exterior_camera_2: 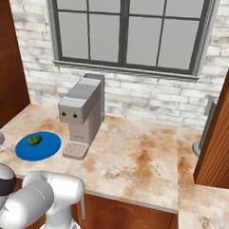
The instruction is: Pick the avocado and bread from the counter and place them on the plate. Then pick the jam from the cabinet and place it next to the plate. Lastly close the cabinet door.
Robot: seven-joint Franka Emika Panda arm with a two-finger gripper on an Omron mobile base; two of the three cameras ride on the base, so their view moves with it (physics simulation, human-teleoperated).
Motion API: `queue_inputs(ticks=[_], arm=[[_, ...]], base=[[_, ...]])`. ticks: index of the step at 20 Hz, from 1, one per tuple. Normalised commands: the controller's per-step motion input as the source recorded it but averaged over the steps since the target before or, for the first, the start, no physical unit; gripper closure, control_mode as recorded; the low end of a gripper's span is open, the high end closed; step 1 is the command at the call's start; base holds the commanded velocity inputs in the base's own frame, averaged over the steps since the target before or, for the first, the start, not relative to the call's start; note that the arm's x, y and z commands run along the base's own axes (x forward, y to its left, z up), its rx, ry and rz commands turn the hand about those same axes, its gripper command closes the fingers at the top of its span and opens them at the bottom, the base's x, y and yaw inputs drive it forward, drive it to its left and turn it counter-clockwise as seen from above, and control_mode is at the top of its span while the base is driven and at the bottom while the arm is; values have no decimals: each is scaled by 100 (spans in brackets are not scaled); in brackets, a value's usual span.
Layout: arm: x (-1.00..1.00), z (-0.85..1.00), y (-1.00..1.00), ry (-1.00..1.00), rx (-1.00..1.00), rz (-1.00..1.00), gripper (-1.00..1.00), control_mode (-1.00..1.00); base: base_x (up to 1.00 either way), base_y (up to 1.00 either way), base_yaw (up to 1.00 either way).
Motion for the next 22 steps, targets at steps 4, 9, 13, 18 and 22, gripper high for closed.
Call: queue_inputs(ticks=[4, 9, 13, 18, 22], arm=[[20, -22, 8, 0, 0, 0, -100, -100], [12, -32, 6, 0, 0, 0, -100, -100], [12, -28, 12, 0, 0, 0, -100, -100], [9, -21, 13, 0, 0, 0, -100, -100], [12, -31, 12, 0, 0, 0, -100, -100]], base=[[0, 0, 0], [0, 0, 0], [0, 0, 0], [0, 0, 0], [0, 0, 0]])
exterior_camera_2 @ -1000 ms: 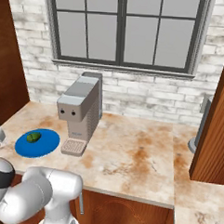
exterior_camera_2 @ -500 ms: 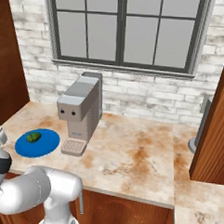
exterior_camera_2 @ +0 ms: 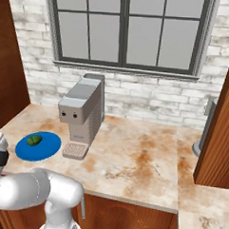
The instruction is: Pick the avocado and bread from the counter and place them on the plate. Then pick the jam from the cabinet and place it next to the plate. Lastly close the cabinet door.
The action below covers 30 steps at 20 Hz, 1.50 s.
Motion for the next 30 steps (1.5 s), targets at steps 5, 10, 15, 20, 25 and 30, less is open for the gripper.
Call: queue_inputs(ticks=[5, 10, 15, 20, 25, 30], arm=[[18, -30, 9, 0, 0, 0, 100, -100], [10, -14, 2, 0, 0, 0, 100, -100], [-21, 30, 2, -3, -2, 0, 100, -100], [-24, 39, -12, -1, -3, 0, 100, -100], [-4, 22, -49, 0, -2, 0, 100, -100], [0, 2, -62, 0, -1, 0, 100, -100]], base=[[0, 0, 0], [0, 0, 0], [0, 0, 0], [0, 0, 0], [0, 0, 0], [0, 0, 0]])
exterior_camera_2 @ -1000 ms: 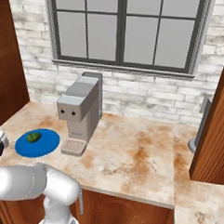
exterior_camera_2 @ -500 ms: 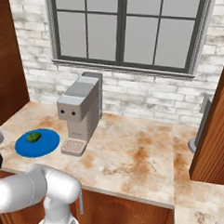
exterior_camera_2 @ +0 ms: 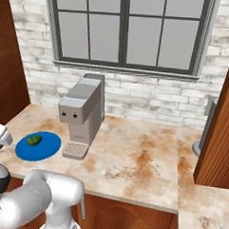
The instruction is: Pick the avocado and bread from the counter and place them on the plate. Then pick the jam from the cabinet and place it next to the plate. Lastly close the cabinet door.
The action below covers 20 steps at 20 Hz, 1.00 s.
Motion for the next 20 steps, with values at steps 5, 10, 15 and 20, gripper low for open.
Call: queue_inputs(ticks=[5, 10, 15, 20], arm=[[-6, 0, -64, 0, 0, 0, 100, -100], [1, 0, -62, 0, 0, 0, 100, -100], [28, 0, -48, 0, 0, 0, 100, -100], [61, -13, -15, 1, 0, 0, 100, -100]], base=[[0, 0, 0], [0, 0, 0], [0, 0, 0], [0, 0, 0]])
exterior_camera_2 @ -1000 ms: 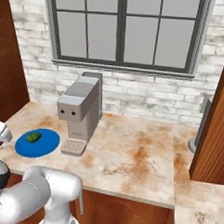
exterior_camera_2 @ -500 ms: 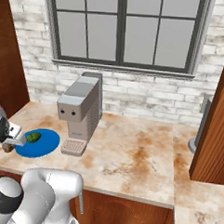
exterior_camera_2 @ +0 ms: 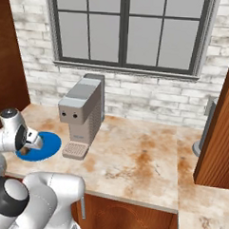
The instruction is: Pick the avocado and bread from the counter and place them on the plate. Then pick the jam from the cabinet and place it next to the plate. Lastly close the cabinet door.
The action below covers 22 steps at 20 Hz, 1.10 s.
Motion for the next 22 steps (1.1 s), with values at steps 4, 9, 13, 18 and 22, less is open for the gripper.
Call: queue_inputs(ticks=[4, 9, 13, 18, 22], arm=[[47, -35, -3, 4, 0, 0, 100, -100], [36, -34, -1, 5, -1, 0, 100, -100], [25, -21, 0, 2, -2, 0, -100, -100], [-20, 5, -11, 0, -3, 0, -100, -100], [-13, 13, -28, 0, 0, 0, -100, -100]], base=[[0, 0, 0], [0, 0, 0], [0, 0, 0], [0, 0, 0], [0, 0, 0]])
